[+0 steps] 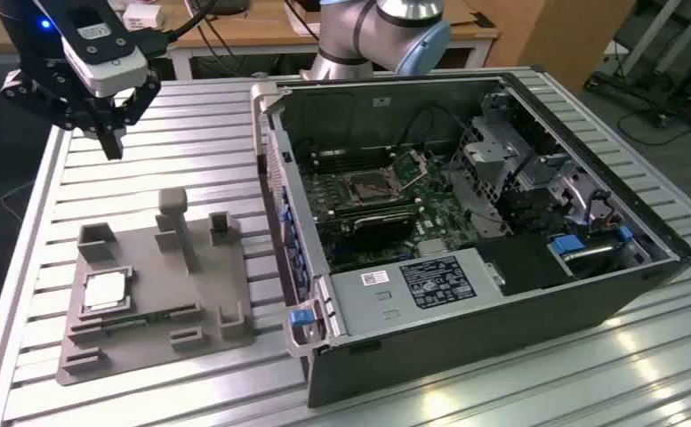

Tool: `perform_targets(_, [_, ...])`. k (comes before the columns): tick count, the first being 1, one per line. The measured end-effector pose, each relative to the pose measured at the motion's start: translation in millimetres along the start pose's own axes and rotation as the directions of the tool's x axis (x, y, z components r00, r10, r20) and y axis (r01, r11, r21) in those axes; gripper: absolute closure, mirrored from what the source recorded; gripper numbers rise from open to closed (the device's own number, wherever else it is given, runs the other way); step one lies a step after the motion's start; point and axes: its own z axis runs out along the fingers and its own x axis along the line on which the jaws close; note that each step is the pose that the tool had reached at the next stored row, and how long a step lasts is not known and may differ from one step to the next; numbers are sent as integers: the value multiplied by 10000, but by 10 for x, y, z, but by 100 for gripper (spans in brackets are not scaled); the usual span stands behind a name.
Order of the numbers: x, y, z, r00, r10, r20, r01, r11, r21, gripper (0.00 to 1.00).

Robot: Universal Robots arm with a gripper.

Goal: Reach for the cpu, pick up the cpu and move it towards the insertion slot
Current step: 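Reach for the cpu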

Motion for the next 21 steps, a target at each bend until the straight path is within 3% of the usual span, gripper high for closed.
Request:
perform_targets(10, [1, 0, -1, 10000, 0, -1, 0, 10000, 1, 89])
perform_targets(21, [52, 1, 0, 10000, 1, 0, -1, 10000, 1, 89])
